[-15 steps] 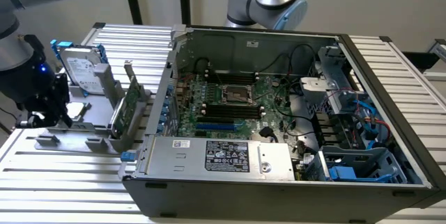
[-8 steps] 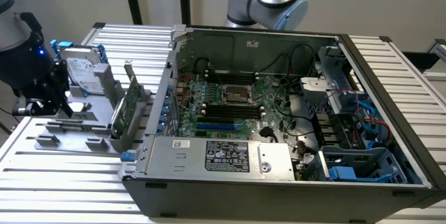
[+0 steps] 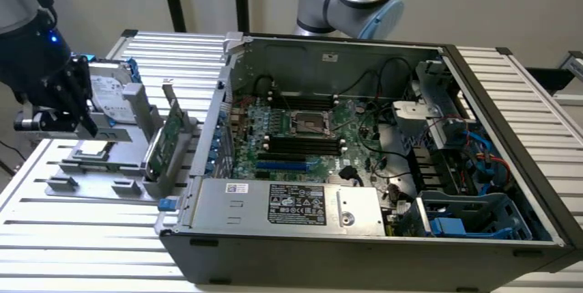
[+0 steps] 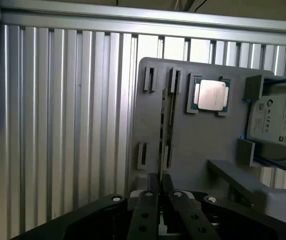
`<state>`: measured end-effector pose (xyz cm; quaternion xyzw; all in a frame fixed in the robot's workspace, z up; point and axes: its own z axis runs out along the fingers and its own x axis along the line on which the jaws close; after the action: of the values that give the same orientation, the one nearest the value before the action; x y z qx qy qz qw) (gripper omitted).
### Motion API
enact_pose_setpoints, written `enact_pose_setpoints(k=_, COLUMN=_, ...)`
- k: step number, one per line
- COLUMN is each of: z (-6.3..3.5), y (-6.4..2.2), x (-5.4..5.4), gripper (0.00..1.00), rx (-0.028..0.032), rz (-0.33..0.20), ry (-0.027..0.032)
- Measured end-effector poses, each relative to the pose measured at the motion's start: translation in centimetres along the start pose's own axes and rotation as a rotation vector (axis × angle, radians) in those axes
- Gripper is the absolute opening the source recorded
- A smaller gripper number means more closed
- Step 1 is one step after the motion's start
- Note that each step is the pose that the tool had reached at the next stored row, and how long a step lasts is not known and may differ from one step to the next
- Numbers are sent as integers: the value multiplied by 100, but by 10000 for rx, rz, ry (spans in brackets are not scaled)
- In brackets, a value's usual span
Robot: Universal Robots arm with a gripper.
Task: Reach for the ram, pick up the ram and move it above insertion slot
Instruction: 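Pick up the ram and move it above insertion slot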
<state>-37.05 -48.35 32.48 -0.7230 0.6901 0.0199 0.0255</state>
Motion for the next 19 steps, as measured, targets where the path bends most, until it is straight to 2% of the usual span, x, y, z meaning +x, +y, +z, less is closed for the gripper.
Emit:
enact_pose_setpoints(k=6, z=-265, y=-177, x=-7, gripper=14, rx=2, rz=-67, ry=-135)
enact_pose_setpoints(k=19, z=-661, y=-751, x=-1, gripper=14, rx=14, rz=-170, ry=-544)
